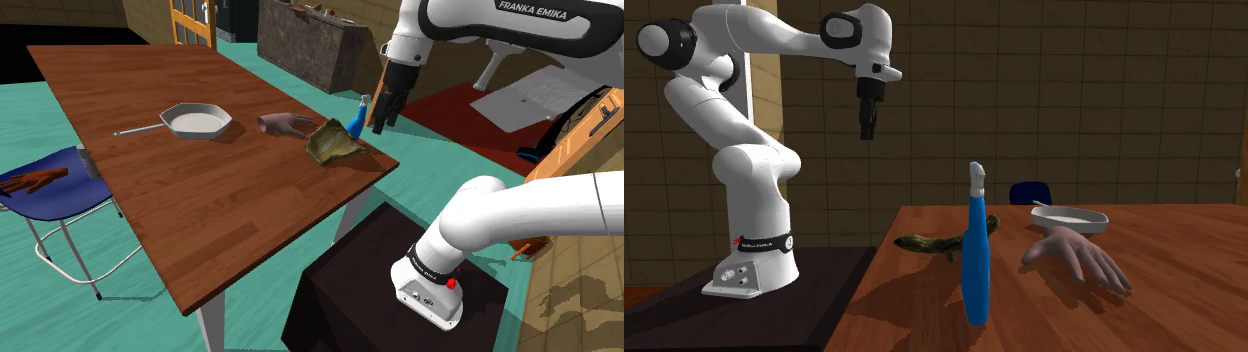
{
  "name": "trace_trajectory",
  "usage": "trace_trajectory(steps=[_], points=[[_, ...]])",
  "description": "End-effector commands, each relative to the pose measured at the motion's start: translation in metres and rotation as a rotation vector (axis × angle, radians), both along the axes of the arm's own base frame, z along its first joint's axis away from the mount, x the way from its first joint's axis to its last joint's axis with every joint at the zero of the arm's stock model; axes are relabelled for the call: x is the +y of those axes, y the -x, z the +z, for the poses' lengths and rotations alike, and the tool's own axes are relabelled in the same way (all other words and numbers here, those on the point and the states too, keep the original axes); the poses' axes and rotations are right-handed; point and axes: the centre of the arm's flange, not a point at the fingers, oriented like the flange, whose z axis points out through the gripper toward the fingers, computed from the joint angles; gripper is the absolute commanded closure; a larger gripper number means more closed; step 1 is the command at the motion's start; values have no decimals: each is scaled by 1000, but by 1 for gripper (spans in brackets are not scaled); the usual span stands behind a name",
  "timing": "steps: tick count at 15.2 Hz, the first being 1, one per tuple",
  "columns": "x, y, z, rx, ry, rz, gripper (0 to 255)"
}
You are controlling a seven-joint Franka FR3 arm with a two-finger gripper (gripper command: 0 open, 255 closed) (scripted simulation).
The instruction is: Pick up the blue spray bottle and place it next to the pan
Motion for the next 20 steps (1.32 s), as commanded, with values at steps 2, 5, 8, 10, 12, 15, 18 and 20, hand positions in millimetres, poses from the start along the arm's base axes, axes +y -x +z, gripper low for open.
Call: trace_trajectory(steps=[2, 5, 8, 10, 12, 15, 18, 20], points=[[-10, -2, -6, 5, 9, 44, 0], [-39, -9, -22, 21, 34, 176, 0], [-67, -21, -37, 36, 60, 308, 0], [-86, -30, -48, 47, 77, 396, 0], [-103, -41, -58, 57, 94, 484, 0], [-128, -60, -72, 73, 120, 616, 0], [-150, -81, -86, 88, 145, 748, 0], [-164, -97, -96, 98, 163, 836, 0]])
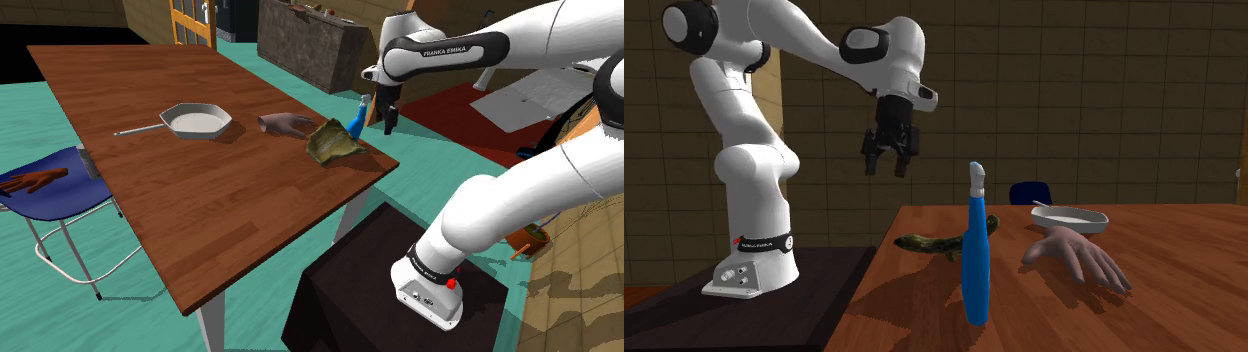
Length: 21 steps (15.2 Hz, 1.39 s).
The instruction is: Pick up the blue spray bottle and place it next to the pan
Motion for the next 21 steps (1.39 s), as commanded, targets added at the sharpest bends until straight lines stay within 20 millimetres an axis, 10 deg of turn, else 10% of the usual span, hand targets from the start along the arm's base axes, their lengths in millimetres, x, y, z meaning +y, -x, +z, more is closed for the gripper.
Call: trace_trajectory(steps=[1, 14, 21], points=[[-12, -19, -9, 11, 19, 95, 0], [-60, -144, -71, 78, 130, 668, 0], [-73, -146, -101, 79, 132, 675, 0]])
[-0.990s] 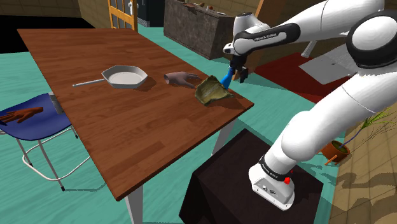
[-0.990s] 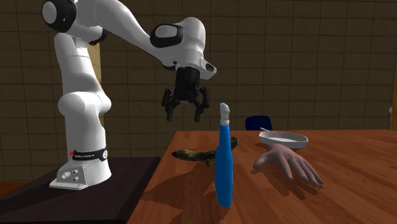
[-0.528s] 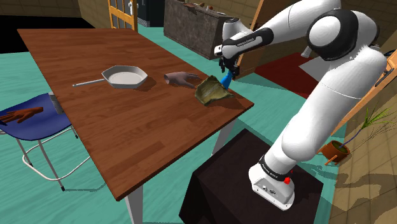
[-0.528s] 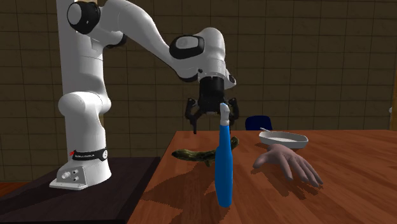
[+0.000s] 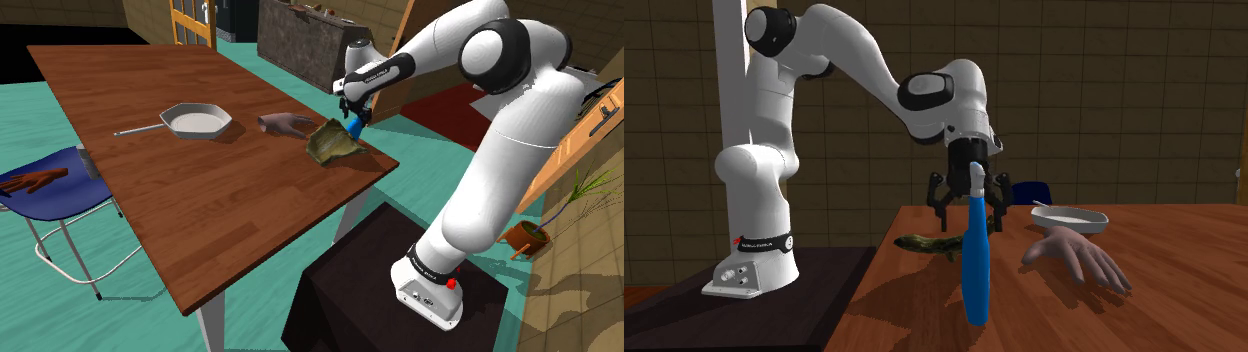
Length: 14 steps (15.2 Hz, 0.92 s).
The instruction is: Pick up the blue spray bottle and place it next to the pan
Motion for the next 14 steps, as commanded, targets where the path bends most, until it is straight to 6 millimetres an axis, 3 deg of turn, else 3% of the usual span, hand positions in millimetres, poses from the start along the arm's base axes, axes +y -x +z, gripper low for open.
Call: trace_trajectory(steps=[1, 9, 10, 14], points=[[-5, -1, -14, 0, 0, 1, 0], [-5, -1, -14, 0, 0, 1, 0], [-5, -1, -14, 0, 0, 1, 255], [-5, -1, -14, 0, 0, 1, 255]])
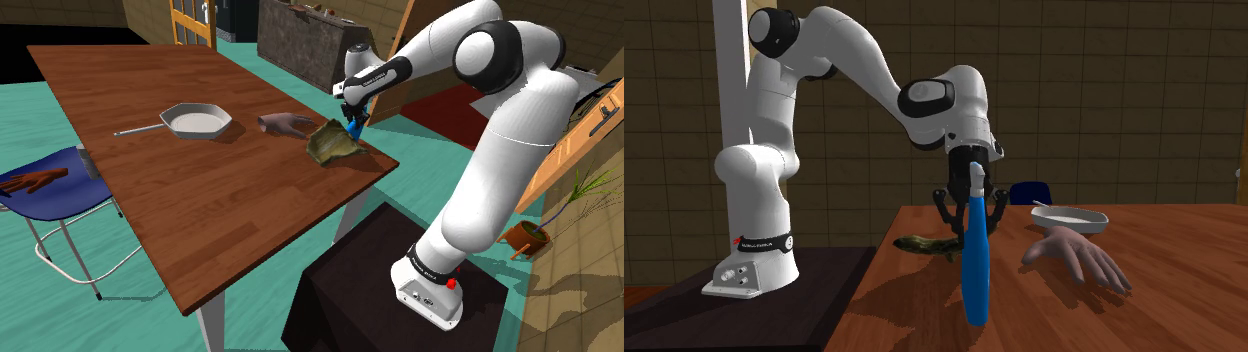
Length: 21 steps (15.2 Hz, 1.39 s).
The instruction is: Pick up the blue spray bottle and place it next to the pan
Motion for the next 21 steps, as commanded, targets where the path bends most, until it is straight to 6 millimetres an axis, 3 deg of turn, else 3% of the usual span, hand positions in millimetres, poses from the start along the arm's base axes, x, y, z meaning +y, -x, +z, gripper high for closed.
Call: trace_trajectory(steps=[1, 5, 21], points=[[0, 0, 0, 0, 0, 1, 255], [0, 0, 0, 0, 0, 1, 255], [0, 0, 84, 0, 0, 1, 255]])
